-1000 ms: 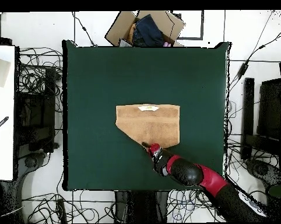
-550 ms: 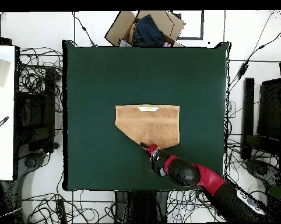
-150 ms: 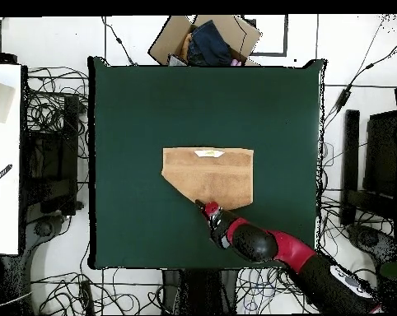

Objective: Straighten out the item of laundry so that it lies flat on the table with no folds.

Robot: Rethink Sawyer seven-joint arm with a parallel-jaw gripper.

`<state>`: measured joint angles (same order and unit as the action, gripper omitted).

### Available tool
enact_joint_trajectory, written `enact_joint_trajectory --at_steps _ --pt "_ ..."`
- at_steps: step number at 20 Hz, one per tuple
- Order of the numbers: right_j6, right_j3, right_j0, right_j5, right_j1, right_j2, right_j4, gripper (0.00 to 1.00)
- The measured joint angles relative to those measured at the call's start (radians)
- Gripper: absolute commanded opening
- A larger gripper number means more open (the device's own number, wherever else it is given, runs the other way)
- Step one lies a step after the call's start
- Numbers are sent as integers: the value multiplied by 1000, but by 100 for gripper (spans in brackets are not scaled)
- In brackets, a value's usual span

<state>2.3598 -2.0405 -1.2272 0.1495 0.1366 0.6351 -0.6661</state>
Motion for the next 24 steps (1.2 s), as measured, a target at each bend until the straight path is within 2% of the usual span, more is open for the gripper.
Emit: enact_joint_trajectory --at_steps 15,19,24 --pt "0 -22 29 -92 16 -36 0 100" --pt "0 -30 57 -124 35 -54 0 100" --pt "0 -51 113 -229 61 -100 0 100"
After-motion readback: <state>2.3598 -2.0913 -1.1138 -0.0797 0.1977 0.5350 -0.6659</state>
